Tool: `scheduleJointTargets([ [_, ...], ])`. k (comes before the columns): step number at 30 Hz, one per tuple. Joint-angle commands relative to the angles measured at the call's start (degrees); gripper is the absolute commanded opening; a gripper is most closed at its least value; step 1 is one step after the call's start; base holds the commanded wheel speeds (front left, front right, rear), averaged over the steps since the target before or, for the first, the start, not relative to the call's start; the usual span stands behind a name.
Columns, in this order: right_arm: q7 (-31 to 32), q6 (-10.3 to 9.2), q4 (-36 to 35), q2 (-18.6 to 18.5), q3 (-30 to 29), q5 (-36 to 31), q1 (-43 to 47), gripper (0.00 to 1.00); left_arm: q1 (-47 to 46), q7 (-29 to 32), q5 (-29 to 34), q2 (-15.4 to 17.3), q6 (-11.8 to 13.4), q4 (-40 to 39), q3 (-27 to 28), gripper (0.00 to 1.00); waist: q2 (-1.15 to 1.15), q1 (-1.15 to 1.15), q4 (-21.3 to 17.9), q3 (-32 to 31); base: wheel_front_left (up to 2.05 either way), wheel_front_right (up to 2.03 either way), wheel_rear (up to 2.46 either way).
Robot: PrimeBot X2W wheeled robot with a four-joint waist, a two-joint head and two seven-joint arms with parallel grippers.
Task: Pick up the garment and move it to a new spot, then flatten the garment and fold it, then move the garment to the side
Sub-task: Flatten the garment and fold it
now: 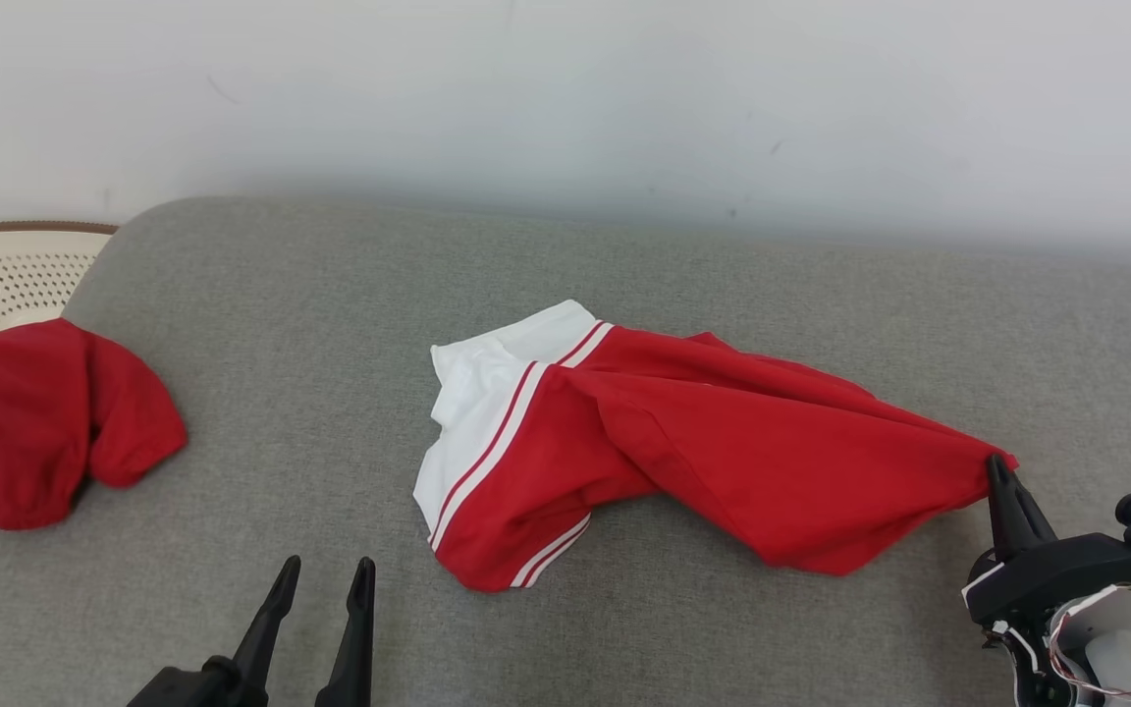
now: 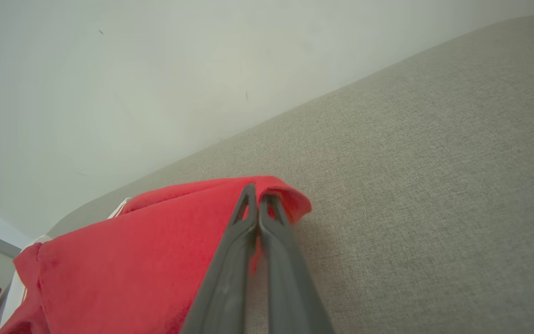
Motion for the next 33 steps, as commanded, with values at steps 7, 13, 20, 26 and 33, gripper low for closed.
scheduleJointTargets([
  [7, 1.33, 0.02, -1.71, 2.37, -5.69, -8.27, 2.44, 1.00, 0.30, -0.29, 0.20, -0.50, -0.27, 0.31, 0.60, 1.00, 0.00, 0.00, -1.71, 0.04, 0.00, 0.00, 0.00],
  [13, 2.40, 0.02, -4.30, 3.74, -9.87, -12.77, 4.65, 1.00, 0.93, -0.31, 0.44, -0.66, -0.31, 0.37, 0.90, 1.00, 0.00, 0.00, -2.83, -0.41, 0.00, 0.00, 0.00],
  [20, 1.32, 0.02, -11.52, 6.60, -14.26, -16.52, 7.23, 1.00, 1.48, -0.32, 0.64, -0.75, -0.39, 0.25, 1.30, 1.00, 0.00, 0.00, -4.37, -0.87, 0.00, 0.00, 0.00],
  [26, 0.02, 0.02, -18.69, 9.51, -15.19, -18.06, 9.78, 1.00, 2.31, -0.29, 0.80, -0.71, -0.47, 0.50, 1.62, 1.00, 0.00, 0.00, -5.23, -1.51, 0.00, 0.00, 0.00],
  [33, -1.01, 0.02, -26.89, 12.52, -15.20, -20.82, 13.07, 1.00, 2.49, -0.29, 1.14, -0.84, -0.91, 1.21, 2.17, 1.00, 0.00, 0.00, -5.92, -1.40, 0.00, 0.00, 0.00],
])
